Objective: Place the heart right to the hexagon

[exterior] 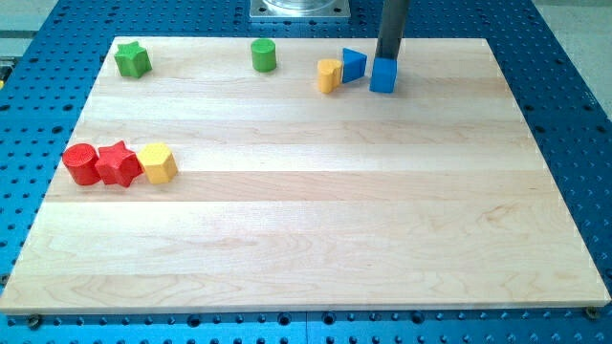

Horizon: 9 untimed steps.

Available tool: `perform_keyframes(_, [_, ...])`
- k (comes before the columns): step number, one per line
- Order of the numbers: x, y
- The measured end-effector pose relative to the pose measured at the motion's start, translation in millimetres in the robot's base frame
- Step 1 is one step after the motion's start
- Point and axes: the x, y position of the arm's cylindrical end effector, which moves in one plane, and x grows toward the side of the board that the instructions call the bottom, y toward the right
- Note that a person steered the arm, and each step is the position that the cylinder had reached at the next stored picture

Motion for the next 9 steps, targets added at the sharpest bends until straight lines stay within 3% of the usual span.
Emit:
perform_keyframes(2, [-25.5, -50.8])
perform_keyframes(3, [-27.5, -103.4])
perform_keyframes(5, [97.1, -120.6])
perform_keyframes(7, [11.9, -167.0])
perform_keyframes(8, [16.6, -114.5])
perform_keyframes(9, [51.5, -101.0])
